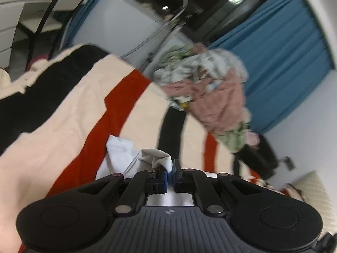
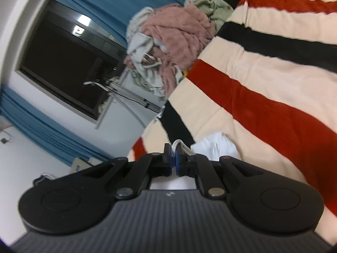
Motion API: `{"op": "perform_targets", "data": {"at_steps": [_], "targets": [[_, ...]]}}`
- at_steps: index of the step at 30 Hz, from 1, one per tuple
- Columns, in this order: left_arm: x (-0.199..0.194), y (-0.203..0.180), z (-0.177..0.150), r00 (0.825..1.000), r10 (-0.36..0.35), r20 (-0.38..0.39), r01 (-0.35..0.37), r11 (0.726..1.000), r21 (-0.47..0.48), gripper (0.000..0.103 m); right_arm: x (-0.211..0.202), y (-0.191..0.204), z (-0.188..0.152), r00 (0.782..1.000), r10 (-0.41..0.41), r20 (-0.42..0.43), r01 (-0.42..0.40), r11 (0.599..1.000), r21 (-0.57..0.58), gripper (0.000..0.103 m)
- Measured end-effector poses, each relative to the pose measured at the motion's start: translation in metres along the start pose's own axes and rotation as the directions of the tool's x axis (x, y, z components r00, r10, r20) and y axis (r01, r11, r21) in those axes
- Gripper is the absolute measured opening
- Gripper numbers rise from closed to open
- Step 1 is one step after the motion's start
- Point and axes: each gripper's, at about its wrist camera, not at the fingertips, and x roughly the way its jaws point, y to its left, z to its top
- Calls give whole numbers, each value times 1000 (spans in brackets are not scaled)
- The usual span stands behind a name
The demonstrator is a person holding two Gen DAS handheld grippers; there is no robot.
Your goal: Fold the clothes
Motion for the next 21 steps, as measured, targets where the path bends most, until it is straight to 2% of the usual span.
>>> {"op": "perform_targets", "data": {"at_steps": [3, 7, 10, 13, 15, 16, 17, 19, 21], "targets": [[61, 14, 13, 997, 63, -35, -63, 998, -10, 5, 38, -15, 5, 999, -36, -36, 36, 999, -9, 6], [114, 35, 10, 994, 75, -81, -74, 997, 11, 5, 90, -35, 11, 993, -85, -83, 83, 996, -24, 6], [122, 40, 7, 994, 60, -91, -55, 997, 62, 8, 126, -48, 15, 986, -117, -119, 114, 993, -36, 9], [116, 34, 5, 997, 37, -73, -25, 986, 166, 22, 120, -42, 17, 982, -106, -155, 98, 993, -59, 12], [103, 29, 0, 999, 6, -50, 5, 977, 211, 47, 108, -33, 15, 983, -92, -158, 77, 992, -96, 32], [97, 27, -3, 999, -11, -48, 22, 973, 230, 53, 100, -28, 13, 985, -69, -159, 50, 991, -124, 53], [91, 23, -6, 999, -21, -44, 32, 969, 246, 59, 91, -22, 10, 987, -46, -154, 23, 988, -150, 68], [77, 14, -13, 999, -34, -32, 42, 952, 305, 65, 72, -10, 1, 990, -11, -138, -20, 974, -226, 69], [64, 4, -21, 999, -33, -23, 39, 931, 362, 78, 62, 2, -11, 991, -18, -135, -26, 947, -319, 68]]}}
